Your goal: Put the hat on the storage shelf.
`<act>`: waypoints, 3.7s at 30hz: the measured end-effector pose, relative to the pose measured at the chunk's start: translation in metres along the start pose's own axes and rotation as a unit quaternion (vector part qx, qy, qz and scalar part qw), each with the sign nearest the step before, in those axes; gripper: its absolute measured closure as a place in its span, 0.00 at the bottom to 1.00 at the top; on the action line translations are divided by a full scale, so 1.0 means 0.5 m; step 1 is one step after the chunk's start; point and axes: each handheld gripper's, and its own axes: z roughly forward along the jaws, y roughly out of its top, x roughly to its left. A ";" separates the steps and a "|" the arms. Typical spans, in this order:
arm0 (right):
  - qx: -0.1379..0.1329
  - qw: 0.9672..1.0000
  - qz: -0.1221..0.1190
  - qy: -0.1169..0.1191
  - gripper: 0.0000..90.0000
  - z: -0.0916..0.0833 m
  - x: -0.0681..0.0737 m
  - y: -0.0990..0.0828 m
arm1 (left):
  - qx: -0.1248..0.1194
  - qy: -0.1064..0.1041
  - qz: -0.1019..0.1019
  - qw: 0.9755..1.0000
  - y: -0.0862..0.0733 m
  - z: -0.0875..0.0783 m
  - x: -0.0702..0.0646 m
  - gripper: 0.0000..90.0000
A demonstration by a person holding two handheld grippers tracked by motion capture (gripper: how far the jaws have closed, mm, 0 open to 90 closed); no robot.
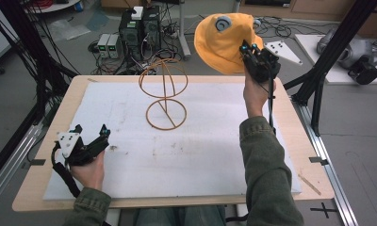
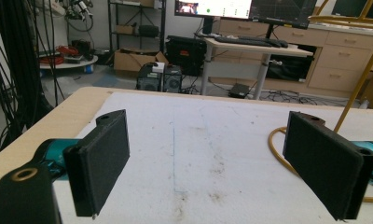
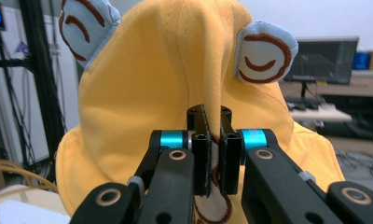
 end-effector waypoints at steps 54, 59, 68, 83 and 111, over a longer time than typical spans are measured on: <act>0.182 0.959 -0.012 0.218 0.96 0.110 0.248 -0.045 | 0.006 -0.002 -0.025 1.000 -0.004 0.002 0.012 0.16; 0.177 0.958 -0.018 0.223 0.96 0.110 0.247 -0.047 | 0.007 -0.002 -0.021 1.000 -0.005 0.003 0.010 0.16; 0.164 0.958 0.000 0.234 0.59 0.113 0.244 -0.045 | 0.011 0.001 -0.019 1.000 -0.008 0.005 0.010 0.16; 0.137 0.983 0.017 0.117 0.11 0.045 0.111 -0.009 | 0.011 0.002 -0.016 1.000 -0.007 0.004 0.008 0.16; 0.061 0.994 -0.032 -0.090 0.11 -0.247 -0.030 -0.105 | 0.018 0.033 -0.007 0.999 -0.005 0.007 0.017 0.16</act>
